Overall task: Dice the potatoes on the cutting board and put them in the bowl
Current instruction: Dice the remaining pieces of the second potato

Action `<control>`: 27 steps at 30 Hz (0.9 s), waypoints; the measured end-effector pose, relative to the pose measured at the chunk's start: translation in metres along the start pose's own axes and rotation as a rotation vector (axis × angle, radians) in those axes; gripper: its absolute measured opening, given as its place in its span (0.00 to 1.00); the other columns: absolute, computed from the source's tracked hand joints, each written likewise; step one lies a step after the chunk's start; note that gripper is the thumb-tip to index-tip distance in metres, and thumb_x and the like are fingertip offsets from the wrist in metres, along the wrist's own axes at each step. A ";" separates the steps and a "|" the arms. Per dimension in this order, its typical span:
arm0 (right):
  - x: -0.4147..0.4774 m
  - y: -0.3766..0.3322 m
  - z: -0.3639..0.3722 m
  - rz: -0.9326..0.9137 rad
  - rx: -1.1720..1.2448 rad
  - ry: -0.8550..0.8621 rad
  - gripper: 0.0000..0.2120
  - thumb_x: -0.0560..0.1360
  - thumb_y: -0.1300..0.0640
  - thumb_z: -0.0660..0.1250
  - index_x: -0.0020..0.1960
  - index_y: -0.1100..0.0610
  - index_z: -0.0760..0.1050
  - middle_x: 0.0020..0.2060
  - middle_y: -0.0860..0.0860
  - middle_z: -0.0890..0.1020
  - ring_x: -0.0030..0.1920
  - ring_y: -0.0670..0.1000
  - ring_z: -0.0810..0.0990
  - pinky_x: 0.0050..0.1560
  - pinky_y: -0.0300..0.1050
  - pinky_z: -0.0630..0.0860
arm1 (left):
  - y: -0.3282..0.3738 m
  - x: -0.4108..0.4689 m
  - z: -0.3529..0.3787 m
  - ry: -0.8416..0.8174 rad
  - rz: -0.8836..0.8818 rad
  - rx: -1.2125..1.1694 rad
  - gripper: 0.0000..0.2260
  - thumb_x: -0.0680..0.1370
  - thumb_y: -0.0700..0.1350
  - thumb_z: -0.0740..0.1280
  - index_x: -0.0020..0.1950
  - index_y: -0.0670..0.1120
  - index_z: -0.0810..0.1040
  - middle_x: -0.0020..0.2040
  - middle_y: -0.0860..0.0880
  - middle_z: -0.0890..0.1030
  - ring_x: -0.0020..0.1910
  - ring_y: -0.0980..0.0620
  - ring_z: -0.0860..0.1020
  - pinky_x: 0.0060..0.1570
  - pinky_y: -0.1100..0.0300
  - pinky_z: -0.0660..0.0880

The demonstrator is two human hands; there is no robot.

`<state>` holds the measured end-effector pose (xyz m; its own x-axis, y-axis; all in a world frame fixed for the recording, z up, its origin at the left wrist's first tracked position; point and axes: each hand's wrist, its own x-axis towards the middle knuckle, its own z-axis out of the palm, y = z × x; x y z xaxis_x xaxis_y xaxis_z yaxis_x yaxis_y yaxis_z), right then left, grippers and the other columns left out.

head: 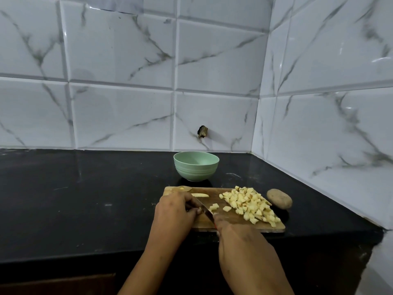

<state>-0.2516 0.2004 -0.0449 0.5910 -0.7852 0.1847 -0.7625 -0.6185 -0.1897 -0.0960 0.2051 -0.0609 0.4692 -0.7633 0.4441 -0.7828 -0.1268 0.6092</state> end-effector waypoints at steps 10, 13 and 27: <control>0.007 0.024 0.007 0.000 0.116 0.185 0.22 0.82 0.55 0.53 0.75 0.43 0.59 0.54 0.47 0.79 0.50 0.47 0.78 0.49 0.43 0.76 | 0.004 0.002 0.000 0.017 -0.008 0.144 0.03 0.73 0.52 0.70 0.45 0.55 0.82 0.43 0.58 0.80 0.45 0.59 0.78 0.52 0.56 0.75; 0.008 0.042 0.002 0.032 0.236 0.253 0.18 0.83 0.52 0.53 0.71 0.43 0.67 0.51 0.45 0.80 0.44 0.42 0.76 0.45 0.38 0.75 | 0.012 0.012 0.003 -0.045 -0.012 0.200 0.03 0.74 0.51 0.69 0.47 0.56 0.82 0.46 0.58 0.80 0.49 0.58 0.77 0.51 0.60 0.73; 0.009 0.050 -0.006 0.023 0.374 0.214 0.17 0.83 0.51 0.55 0.70 0.42 0.68 0.57 0.42 0.78 0.44 0.39 0.71 0.42 0.29 0.69 | 0.005 0.042 0.004 -0.103 -0.010 0.237 0.15 0.77 0.43 0.62 0.58 0.61 0.74 0.55 0.60 0.78 0.61 0.55 0.71 0.56 0.55 0.64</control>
<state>-0.2857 0.1631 -0.0472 0.4769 -0.7999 0.3643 -0.6037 -0.5993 -0.5257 -0.0818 0.1696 -0.0420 0.4429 -0.8200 0.3624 -0.8579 -0.2702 0.4371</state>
